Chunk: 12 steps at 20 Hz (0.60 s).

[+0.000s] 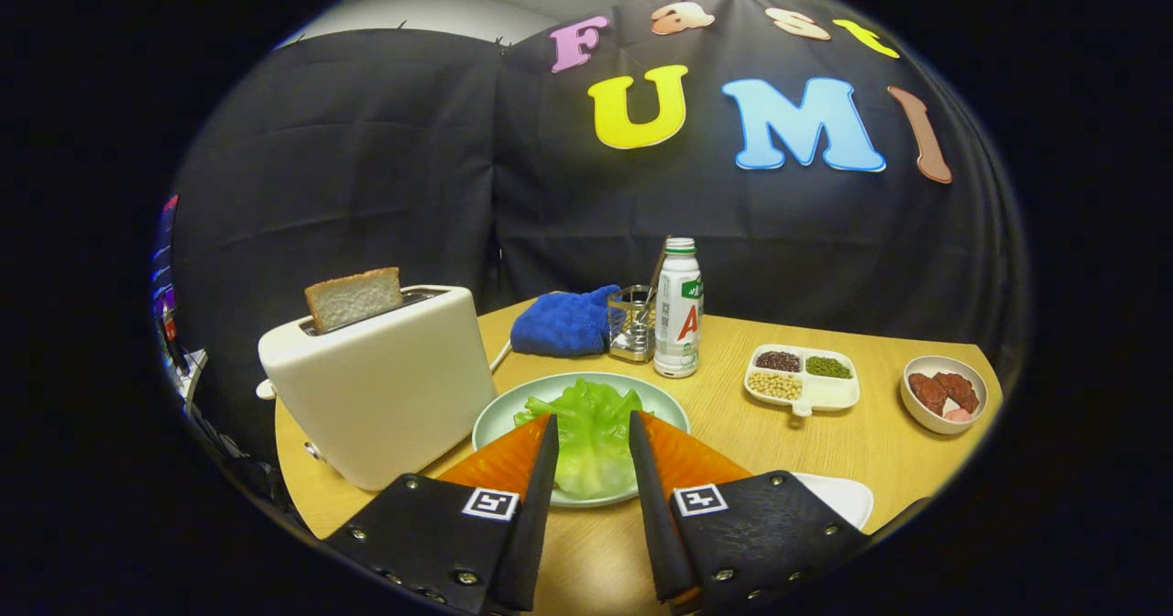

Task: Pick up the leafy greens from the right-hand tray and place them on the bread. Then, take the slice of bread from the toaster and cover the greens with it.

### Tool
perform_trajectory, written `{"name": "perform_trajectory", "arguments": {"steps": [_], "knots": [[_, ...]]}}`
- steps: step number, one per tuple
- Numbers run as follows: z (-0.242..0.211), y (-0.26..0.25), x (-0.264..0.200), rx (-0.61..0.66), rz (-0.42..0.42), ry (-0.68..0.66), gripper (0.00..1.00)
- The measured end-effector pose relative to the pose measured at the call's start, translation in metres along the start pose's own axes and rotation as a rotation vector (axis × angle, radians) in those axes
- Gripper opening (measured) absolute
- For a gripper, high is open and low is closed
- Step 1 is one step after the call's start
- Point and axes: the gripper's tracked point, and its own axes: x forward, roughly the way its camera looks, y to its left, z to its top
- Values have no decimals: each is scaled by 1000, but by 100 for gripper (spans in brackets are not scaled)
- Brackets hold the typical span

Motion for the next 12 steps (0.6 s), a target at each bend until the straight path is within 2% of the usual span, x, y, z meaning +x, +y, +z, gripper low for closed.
{"name": "perform_trajectory", "arguments": {"steps": [4,12], "knots": [[25,21,-28,-19,-68,-92,47],[48,89,-39,19,-65,-146,47]]}}
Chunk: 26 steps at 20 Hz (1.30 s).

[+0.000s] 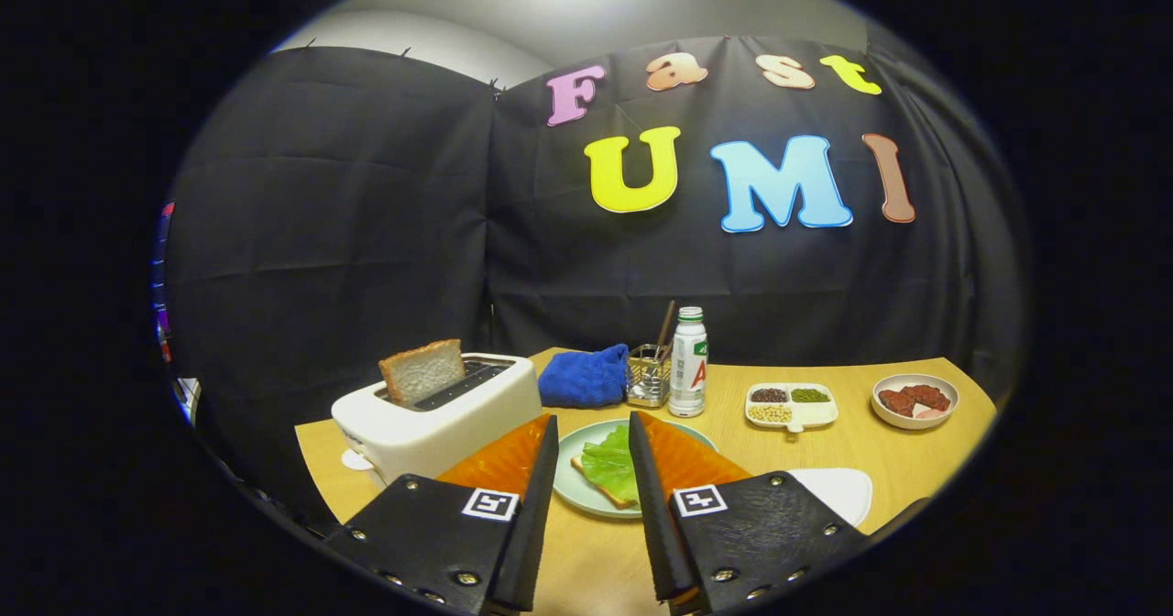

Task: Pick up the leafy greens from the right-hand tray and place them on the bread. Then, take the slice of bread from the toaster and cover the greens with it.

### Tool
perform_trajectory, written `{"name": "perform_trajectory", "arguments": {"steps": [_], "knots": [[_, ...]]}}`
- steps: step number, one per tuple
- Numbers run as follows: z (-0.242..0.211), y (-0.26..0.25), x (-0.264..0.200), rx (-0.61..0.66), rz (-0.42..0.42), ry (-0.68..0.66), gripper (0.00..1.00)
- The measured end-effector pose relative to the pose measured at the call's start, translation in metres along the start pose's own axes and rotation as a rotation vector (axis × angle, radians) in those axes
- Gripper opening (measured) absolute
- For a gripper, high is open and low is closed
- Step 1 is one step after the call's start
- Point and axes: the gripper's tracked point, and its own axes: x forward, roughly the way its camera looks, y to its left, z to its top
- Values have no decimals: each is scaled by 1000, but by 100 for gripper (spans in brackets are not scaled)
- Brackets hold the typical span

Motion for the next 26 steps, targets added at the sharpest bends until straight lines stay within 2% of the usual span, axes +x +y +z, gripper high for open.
{"name": "perform_trajectory", "arguments": {"steps": [7,12,16,22,26], "knots": [[14,57,16,10,3,3,47],[13,98,30,2,-1,21,47],[4,136,46,-31,27,51,47],[-3,163,72,-67,-15,74,47],[1,161,89,-78,-70,65,47]]}}
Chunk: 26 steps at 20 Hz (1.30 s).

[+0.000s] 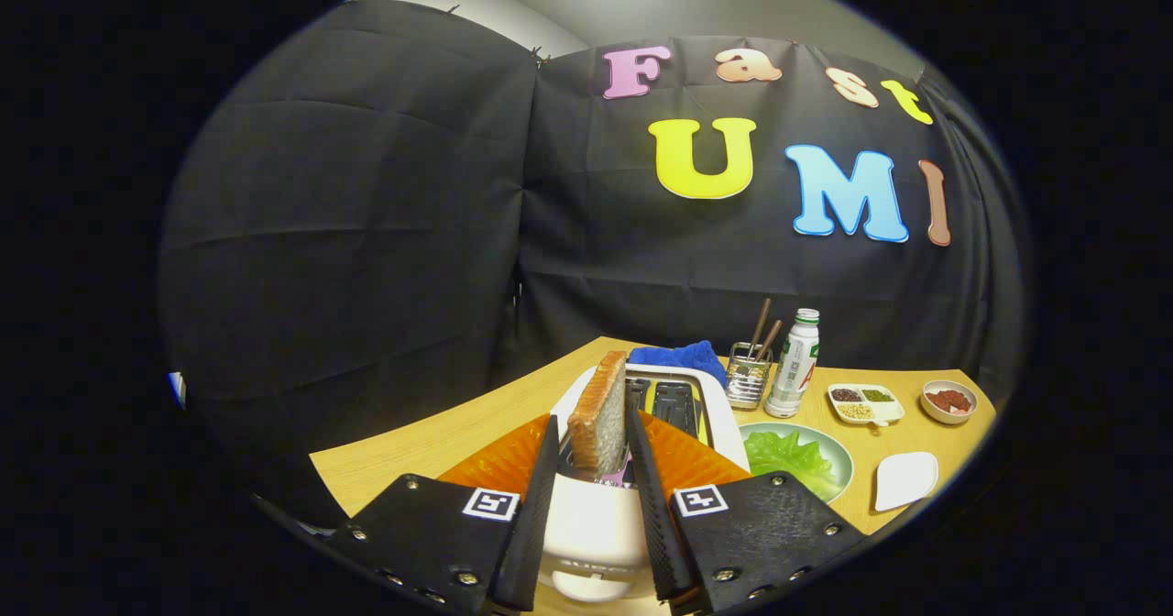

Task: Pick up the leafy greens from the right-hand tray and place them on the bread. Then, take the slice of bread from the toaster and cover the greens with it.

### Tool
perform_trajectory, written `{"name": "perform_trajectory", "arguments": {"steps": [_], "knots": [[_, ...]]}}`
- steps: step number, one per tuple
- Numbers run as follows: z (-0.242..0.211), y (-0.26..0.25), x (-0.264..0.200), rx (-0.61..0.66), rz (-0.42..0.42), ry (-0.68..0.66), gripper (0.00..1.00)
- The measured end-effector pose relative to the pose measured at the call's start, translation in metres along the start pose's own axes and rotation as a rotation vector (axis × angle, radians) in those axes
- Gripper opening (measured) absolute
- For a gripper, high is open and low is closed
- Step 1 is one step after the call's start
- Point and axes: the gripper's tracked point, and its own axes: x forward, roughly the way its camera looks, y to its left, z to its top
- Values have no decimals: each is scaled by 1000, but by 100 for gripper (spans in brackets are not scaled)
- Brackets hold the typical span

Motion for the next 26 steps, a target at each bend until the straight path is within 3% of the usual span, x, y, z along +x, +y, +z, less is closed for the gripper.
{"name": "perform_trajectory", "arguments": {"steps": [4,5,7,8,9,18,26], "knots": [[4,-4,13,-2,-47,-1,44],[-2,-16,11,6,-99,5,34],[-2,-10,20,33,-78,17,14],[0,-9,21,44,-71,18,14],[-1,-10,23,59,-63,19,5],[11,-13,18,93,-9,32,5],[50,-23,12,102,-32,5,5]]}}
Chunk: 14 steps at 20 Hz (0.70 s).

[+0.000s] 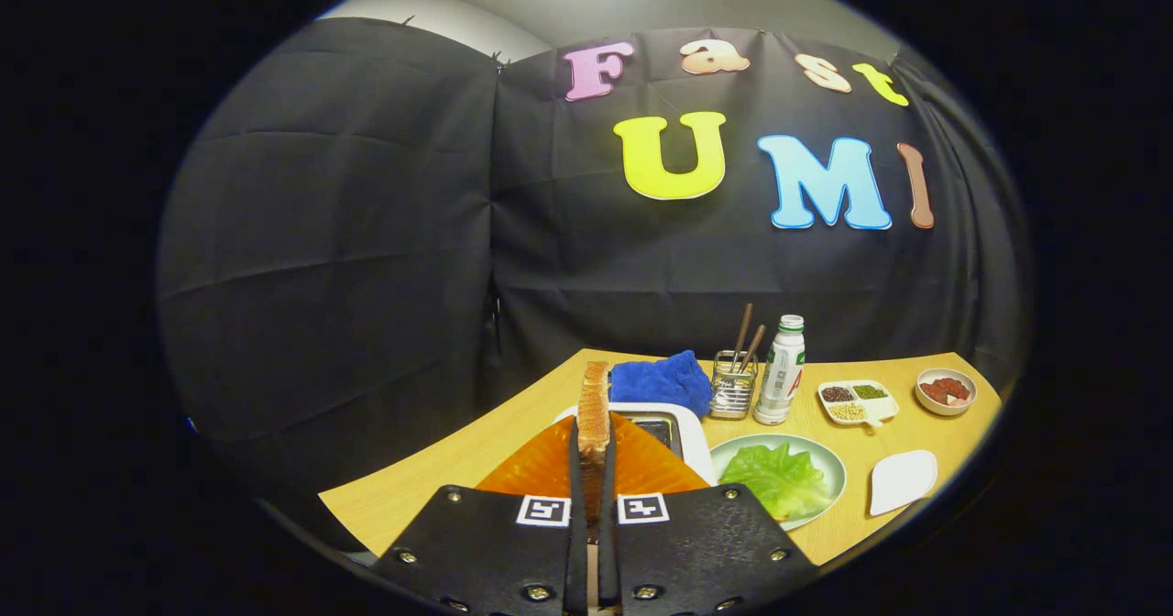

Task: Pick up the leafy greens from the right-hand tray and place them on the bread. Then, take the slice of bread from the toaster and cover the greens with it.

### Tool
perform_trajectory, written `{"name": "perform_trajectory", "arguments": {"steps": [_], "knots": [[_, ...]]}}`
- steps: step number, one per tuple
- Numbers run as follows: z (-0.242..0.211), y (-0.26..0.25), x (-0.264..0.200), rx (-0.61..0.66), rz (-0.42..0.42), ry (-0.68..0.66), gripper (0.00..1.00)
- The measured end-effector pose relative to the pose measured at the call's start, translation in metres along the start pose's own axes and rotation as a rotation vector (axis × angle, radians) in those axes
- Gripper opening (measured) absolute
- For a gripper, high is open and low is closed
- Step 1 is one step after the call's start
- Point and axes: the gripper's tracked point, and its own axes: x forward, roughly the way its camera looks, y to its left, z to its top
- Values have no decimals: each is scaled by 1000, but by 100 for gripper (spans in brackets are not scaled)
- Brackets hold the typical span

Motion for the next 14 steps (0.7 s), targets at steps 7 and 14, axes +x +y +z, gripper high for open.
{"name": "perform_trajectory", "arguments": {"steps": [7,14], "knots": [[48,-24,-12,34,16,-47,5],[47,-94,-24,0,-21,-91,5]]}}
